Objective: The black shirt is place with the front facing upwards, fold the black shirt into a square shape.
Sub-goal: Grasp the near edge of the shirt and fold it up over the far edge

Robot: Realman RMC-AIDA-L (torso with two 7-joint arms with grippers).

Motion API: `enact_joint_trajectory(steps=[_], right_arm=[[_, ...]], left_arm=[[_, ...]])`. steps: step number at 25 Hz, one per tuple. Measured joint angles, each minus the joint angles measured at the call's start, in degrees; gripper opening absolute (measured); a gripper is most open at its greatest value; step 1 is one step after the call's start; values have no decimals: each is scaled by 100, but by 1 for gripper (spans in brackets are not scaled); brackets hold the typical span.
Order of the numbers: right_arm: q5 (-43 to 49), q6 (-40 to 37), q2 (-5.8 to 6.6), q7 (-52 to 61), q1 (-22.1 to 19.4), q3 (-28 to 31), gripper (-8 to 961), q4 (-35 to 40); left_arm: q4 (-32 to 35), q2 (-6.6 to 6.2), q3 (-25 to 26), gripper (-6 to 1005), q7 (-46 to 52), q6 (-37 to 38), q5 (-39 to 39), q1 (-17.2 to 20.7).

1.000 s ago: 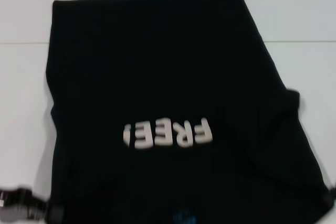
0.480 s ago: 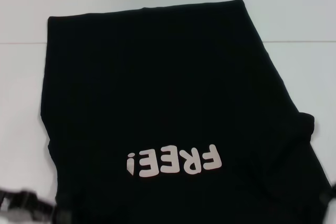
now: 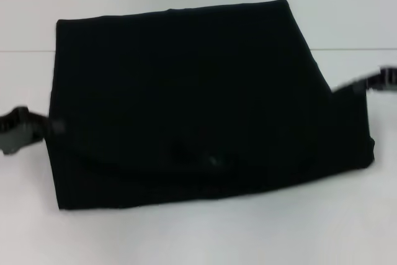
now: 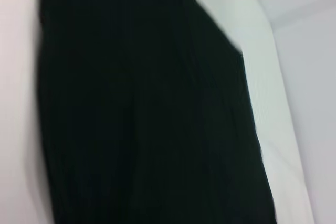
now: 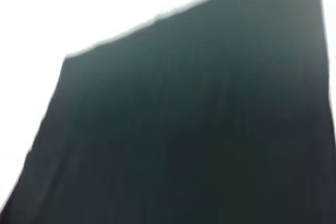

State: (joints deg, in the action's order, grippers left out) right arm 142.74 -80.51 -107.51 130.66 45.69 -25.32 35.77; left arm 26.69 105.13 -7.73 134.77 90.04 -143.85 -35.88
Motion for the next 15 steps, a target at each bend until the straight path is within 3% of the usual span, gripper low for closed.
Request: enact_joint_trajectory(steps=[4, 8, 13, 15], right_arm=[[-515, 883, -123, -181, 80, -92, 35, -280], [-558, 1858, -376, -280, 200, -139, 35, -385], [-614, 2813, -705, -627, 362, -213, 35, -483], [-644, 2935, -746, -671, 378, -215, 34, -498]], left_arm=[[-20, 194, 94, 28, -196, -790, 488, 14], [-23, 421, 97, 28, -479, -1552, 953, 2], [-33, 573, 64, 27, -636, -2175, 1149, -80], [-36, 622, 66, 27, -676, -2413, 1199, -102]])
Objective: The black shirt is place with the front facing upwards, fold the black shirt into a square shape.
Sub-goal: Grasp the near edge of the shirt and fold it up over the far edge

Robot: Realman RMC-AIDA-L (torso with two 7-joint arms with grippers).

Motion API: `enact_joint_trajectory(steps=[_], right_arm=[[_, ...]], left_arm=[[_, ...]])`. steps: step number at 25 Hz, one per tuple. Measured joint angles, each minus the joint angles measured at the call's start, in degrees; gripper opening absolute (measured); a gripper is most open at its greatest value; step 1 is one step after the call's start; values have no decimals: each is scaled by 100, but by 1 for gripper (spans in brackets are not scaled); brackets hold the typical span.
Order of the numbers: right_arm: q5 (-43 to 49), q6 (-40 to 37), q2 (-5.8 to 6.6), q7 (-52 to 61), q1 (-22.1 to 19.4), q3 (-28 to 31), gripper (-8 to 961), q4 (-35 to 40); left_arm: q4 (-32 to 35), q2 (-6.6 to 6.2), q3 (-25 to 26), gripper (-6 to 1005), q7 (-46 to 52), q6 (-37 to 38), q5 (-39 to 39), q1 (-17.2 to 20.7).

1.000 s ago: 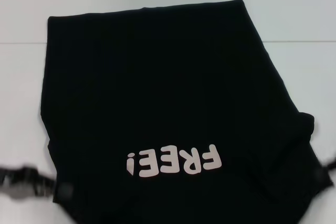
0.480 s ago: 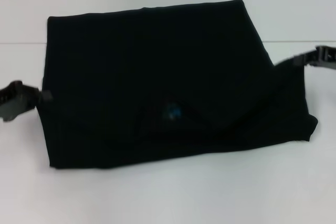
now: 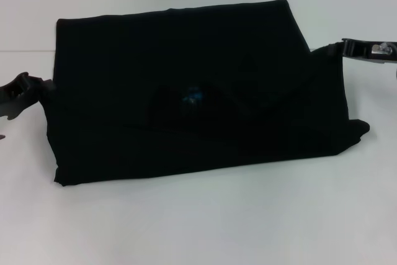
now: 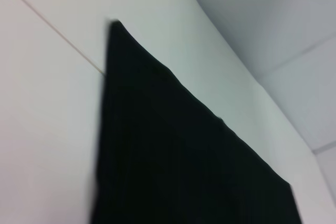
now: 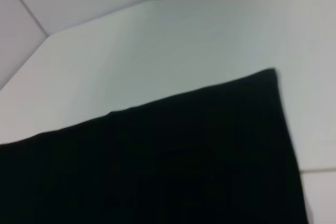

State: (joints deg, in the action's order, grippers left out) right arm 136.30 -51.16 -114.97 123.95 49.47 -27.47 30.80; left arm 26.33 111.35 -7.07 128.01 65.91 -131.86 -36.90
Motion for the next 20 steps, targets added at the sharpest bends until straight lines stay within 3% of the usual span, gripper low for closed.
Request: enact_joint_trajectory(steps=[7, 13, 20], right_arm=[[-478, 424, -129, -494, 27, -9, 34, -149], [-520, 904, -187, -577, 74, -195, 50, -374], [-788, 1378, -424, -1367, 72, -521, 77, -410]], left_arm=[[-20, 199, 17, 27, -205, -711, 222, 13], [-146, 256, -34, 28, -453, -967, 321, -75], [-175, 423, -18, 28, -772, -1451, 452, -209]])
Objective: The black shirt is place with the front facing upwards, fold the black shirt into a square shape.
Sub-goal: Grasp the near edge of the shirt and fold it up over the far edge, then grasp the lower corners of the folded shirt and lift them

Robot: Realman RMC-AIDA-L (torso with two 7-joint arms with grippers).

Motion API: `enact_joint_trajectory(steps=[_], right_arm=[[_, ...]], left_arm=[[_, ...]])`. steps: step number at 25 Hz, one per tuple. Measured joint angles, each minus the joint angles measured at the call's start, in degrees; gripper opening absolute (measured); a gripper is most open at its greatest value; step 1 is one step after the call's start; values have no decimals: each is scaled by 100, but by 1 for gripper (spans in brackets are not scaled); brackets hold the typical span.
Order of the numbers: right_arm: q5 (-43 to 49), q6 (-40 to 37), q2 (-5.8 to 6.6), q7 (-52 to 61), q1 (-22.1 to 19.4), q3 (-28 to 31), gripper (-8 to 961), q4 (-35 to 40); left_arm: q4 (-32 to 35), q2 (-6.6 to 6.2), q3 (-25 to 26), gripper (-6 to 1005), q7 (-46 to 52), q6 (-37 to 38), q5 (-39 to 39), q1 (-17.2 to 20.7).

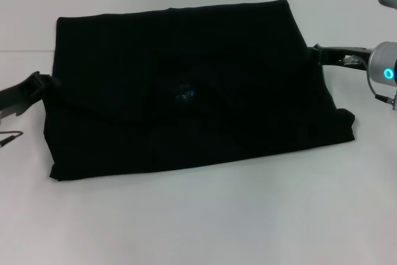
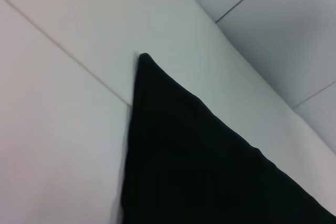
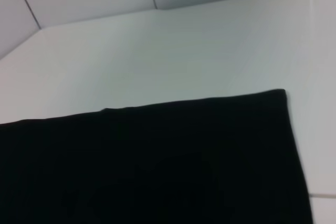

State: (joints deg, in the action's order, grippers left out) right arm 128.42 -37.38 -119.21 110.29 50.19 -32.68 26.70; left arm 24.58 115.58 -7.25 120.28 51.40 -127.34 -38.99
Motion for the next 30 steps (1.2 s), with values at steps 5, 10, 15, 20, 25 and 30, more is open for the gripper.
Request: enact_joint_trajectory(steps=[5, 10, 15, 20, 25, 30], right_arm=[[-571, -11, -31, -283, -151, 0, 97, 10], [-1455, -641, 92, -662, -483, 29, 292, 64], [-2046, -2006, 207, -1548, -857, 16, 620, 73], [-1959, -2828, 216, -2116, -1117, -150, 817, 57], [-1685, -3483, 206, -2612, -1319, -457, 870, 20], [-1493, -3896, 107, -2967, -1430, -563, 924, 50]], left_arm=[[-25, 137, -14, 102, -548, -34, 434, 51], [-42, 59, -20, 296, -777, 536, 728, 264], [-181, -251, -50, 511, -408, 1270, 709, 599], [-175, -561, -623, 734, 214, 1598, 575, 1013], [-30, -753, -1140, 891, 420, 2474, 466, 1287], [171, -746, -1243, 942, 510, 2770, 75, 1255]])
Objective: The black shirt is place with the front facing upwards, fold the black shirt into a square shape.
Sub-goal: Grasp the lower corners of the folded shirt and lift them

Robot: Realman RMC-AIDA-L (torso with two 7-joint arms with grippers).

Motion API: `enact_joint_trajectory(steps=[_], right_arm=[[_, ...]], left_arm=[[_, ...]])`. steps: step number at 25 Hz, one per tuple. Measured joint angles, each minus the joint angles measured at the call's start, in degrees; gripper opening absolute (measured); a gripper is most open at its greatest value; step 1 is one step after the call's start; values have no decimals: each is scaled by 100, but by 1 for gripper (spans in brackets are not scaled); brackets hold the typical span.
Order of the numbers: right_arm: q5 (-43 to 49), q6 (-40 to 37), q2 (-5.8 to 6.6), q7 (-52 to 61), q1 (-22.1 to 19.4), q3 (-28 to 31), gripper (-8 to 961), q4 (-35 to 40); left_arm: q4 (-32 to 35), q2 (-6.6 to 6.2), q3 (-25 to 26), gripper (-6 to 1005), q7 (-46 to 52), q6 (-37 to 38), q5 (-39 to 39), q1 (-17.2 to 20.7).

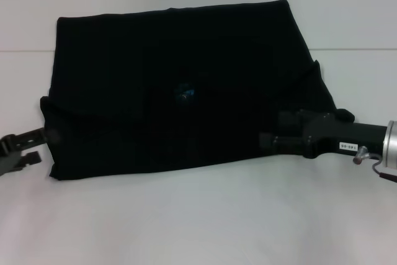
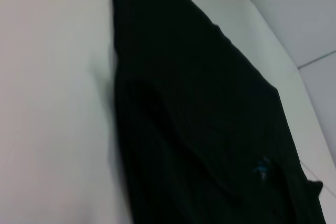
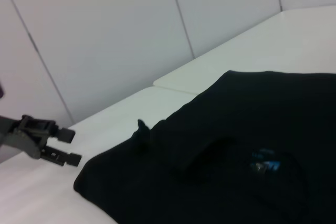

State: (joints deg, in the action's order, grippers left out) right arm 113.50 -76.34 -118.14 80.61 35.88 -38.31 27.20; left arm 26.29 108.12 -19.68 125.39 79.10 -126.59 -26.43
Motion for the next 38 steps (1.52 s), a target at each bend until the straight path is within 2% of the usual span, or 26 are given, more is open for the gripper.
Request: enact_joint_trajectory(steps=[2, 8, 12, 27, 32, 34, 35, 36, 38], right_arm=[[18, 8, -26, -33, -10, -44, 924, -24], [23, 28, -55, -37, -15, -148, 925, -38], [24, 28, -59, -40, -20, -151, 924, -46], [23, 94, -41, 21, -78, -159, 923, -57], [23, 78, 10, 121, -109, -149, 922, 1], [23, 83, 91, 330, -108, -152, 922, 13], [55, 93, 197, 589, -88, -155, 922, 26], [55, 93, 197, 589, -88, -155, 922, 26], [191, 109, 319, 1019, -42, -157, 921, 116]], left_arm=[[-15, 50, -53, 963, -13, -50, -52, -77], [-36, 150, -434, 935, 20, -441, -110, -219], [-44, 209, -446, 917, -1, -453, -112, -272], [149, 316, -827, 848, -146, -487, -113, -295], [162, 323, -844, 626, -158, -520, -112, -313], [163, 318, -851, 549, -133, -514, -111, -329], [164, 311, -854, 510, -124, -514, -111, -332], [157, 299, -855, 471, -116, -513, -111, -339], [131, 281, -855, 394, -111, -502, -111, -348]])
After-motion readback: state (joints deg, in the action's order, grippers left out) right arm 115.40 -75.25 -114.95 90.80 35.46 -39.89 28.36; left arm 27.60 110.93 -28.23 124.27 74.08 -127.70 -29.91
